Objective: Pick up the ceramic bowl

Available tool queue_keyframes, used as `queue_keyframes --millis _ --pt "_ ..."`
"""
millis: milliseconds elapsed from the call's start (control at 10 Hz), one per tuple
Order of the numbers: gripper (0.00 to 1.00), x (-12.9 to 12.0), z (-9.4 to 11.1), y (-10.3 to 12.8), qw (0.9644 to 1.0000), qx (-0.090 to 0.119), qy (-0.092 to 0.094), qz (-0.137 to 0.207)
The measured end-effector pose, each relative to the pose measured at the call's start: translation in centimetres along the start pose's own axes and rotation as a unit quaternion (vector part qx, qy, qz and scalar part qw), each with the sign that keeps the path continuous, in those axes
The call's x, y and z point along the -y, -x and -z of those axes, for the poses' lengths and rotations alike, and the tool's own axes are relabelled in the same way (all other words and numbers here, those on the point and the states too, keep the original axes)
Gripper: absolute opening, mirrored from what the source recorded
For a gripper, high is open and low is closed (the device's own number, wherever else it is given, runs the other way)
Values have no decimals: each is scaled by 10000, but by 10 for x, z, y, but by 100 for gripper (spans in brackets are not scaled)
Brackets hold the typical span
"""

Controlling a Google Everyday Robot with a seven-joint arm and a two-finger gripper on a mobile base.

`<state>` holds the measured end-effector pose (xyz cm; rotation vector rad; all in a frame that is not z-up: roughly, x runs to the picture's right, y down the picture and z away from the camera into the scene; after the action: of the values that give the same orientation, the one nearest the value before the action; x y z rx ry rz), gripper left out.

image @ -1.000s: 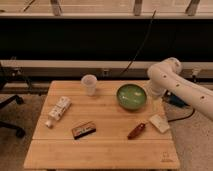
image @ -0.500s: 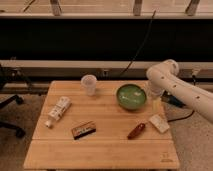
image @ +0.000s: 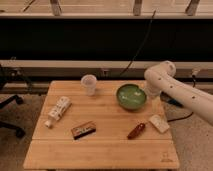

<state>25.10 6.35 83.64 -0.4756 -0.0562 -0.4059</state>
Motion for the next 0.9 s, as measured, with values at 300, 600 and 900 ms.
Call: queue_keyframes --millis 300,600,900 --pt "80 5 -8 -1 9999 -34 -65 110" --pt "80 13 -16 -2 9996 -31 -145 232" --pt "80 17 -23 -3 9994 -25 -196 267"
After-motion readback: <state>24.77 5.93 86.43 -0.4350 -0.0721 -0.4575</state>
